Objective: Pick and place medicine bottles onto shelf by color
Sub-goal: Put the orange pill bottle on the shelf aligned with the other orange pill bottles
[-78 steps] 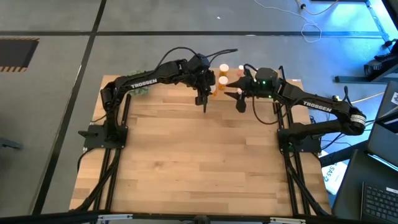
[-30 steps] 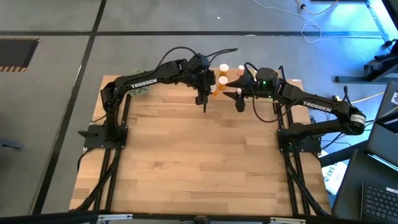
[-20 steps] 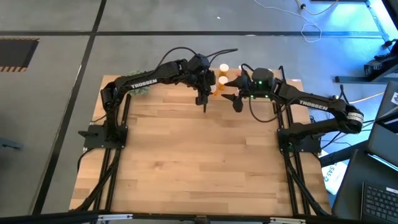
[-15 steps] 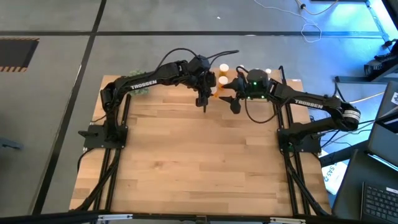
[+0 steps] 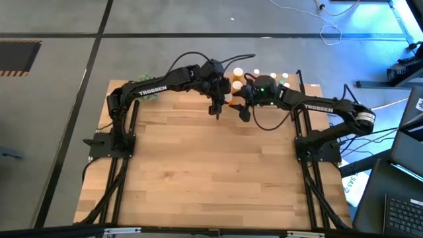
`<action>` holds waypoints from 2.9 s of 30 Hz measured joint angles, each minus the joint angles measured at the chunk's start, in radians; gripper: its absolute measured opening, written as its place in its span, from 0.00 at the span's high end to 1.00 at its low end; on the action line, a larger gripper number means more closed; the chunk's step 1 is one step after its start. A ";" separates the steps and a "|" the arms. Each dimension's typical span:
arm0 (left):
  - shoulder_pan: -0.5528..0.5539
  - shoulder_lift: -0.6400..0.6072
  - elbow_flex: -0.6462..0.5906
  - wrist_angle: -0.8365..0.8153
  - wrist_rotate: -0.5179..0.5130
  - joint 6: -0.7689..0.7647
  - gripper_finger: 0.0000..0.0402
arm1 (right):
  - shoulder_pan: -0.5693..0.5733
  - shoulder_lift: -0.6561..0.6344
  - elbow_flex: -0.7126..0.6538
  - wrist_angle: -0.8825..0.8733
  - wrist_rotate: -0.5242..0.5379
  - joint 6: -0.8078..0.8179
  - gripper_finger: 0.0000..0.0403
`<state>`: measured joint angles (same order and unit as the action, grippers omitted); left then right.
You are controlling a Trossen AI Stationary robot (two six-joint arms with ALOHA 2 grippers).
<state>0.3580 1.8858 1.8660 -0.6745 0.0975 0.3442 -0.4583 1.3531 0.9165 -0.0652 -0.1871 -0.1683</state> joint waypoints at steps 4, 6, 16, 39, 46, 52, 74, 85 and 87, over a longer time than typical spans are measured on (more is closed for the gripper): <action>0.000 0.000 0.000 0.005 0.000 -0.001 0.51 | -0.001 0.014 0.000 0.031 0.001 -0.030 0.34; -0.001 0.000 0.000 0.006 -0.001 -0.001 0.51 | -0.001 0.015 0.000 0.048 -0.001 -0.047 0.34; -0.001 -0.002 0.000 0.005 -0.002 -0.001 0.51 | 0.000 0.020 0.000 0.078 -0.002 -0.046 0.34; -0.001 -0.002 0.000 0.024 -0.019 0.000 0.51 | 0.000 0.020 0.000 0.089 -0.002 -0.049 0.53; -0.010 -0.002 0.000 0.027 -0.099 0.000 0.49 | -0.001 0.020 0.000 0.094 0.002 -0.047 0.52; -0.014 -0.002 0.000 0.026 -0.101 0.000 0.49 | -0.001 0.020 0.000 0.094 0.002 -0.047 0.52; -0.021 -0.002 0.000 0.039 -0.106 0.006 0.48 | -0.001 0.019 0.000 0.093 0.002 -0.046 0.52; -0.022 -0.001 0.000 0.044 -0.111 0.006 0.48 | -0.001 0.019 0.000 0.092 0.002 -0.046 0.52; -0.024 -0.001 0.000 0.045 -0.114 0.006 0.48 | -0.001 0.019 0.000 0.092 0.002 -0.046 0.52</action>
<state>0.3338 1.8847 1.8660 -0.6296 -0.0169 0.3500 -0.4591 1.3720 0.9161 0.0269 -0.1852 -0.2146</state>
